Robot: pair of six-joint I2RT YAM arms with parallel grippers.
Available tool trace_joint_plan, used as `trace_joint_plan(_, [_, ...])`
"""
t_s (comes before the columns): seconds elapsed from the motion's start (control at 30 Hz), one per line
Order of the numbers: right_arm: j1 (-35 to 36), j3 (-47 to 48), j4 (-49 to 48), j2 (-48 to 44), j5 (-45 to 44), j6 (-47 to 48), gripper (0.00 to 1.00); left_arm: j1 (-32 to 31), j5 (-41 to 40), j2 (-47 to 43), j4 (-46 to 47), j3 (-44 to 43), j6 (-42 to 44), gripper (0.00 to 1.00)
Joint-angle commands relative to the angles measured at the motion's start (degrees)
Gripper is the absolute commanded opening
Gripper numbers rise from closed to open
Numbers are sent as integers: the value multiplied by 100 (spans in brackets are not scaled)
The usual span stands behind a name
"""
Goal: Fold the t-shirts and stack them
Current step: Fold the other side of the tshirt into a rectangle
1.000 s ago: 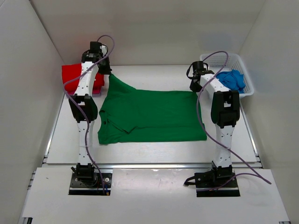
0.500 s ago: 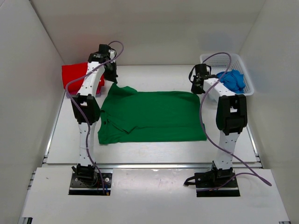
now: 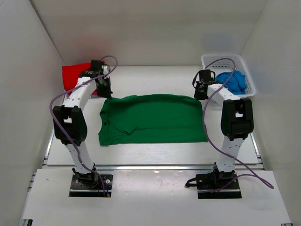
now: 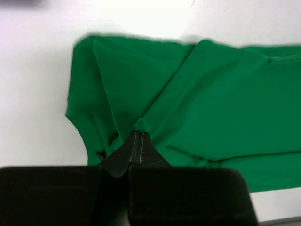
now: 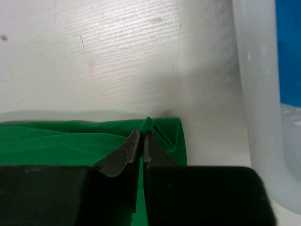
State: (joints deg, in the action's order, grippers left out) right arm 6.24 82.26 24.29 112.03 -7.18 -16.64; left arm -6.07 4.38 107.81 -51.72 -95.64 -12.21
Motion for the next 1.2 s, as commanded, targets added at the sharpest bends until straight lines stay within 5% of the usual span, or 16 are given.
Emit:
trace_joint_plan(0.0, [0, -200, -241, -445, 32, 135, 0, 27, 343, -523, 1023, 896, -80, 0])
trace_joint_plan(0.43, [26, -1606, -276, -1788, 120, 188, 0, 193, 713, -2106, 2553, 3155, -300, 0])
trace_joint_plan(1.17, [-149, -2399, -232, -2422, 410, 284, 0, 606, 669, -2827, 2325, 3692, -45, 0])
